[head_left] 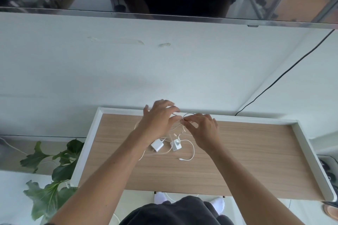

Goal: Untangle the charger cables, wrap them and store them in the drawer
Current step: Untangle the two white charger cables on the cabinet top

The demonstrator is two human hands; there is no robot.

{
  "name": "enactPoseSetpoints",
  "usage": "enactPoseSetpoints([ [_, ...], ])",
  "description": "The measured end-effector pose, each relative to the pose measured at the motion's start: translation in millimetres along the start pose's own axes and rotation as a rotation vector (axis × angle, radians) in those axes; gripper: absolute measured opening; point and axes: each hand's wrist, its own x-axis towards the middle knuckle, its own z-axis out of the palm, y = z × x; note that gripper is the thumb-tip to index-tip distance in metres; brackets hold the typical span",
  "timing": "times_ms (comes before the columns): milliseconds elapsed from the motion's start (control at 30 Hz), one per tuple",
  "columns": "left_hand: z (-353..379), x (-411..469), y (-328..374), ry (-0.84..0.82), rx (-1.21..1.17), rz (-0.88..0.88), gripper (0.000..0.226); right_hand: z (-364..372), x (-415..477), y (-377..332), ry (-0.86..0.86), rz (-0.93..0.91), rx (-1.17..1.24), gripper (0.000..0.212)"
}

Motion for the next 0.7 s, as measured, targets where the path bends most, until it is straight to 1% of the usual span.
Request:
enactPoseSetpoints([
  [67,6,4,-1,0.030,-0.044,0.087,0.030,0,-1,-1,0.004,0.002,0.016,0.034],
  [133,9,6,-6,0.109,-0.096,0.137,0.022,0,-1,-2,0.009,0.014,0.050,0.035],
  [167,8,6,-6,0.154,-0.162,0.160,0.020,-1,-1,-2,0.010,0.021,0.062,0.035],
  [233,1,4,0,0.191,-0.377,0.168,0.023,-2,-1,0,-0.014,0.035,0.024,0.028],
  [300,-15,1,10,0.227,-0.609,0.138,0.023,2,-3,9,-0.091,0.073,-0.034,0.021],
  [333,-25,0,14,0.263,-0.695,0.123,0.021,6,-5,16,-0.123,0.105,-0.043,0.020],
  [400,-44,1,16,0.326,-0.794,0.112,0.018,13,-12,32,-0.153,0.171,-0.046,0.018],
  [533,-67,-1,10,0.357,-0.815,0.109,0.019,18,-21,55,-0.155,0.253,-0.027,0.024],
  [600,-65,-3,7,0.364,-0.831,0.064,0.021,20,-22,59,-0.147,0.268,-0.019,0.026],
  [667,-57,-2,2,0.417,-0.762,0.006,0.021,20,-20,60,-0.130,0.261,-0.027,0.028],
  [700,-50,0,-4,0.451,-0.668,-0.033,0.017,21,-19,60,-0.119,0.254,-0.034,0.030],
])
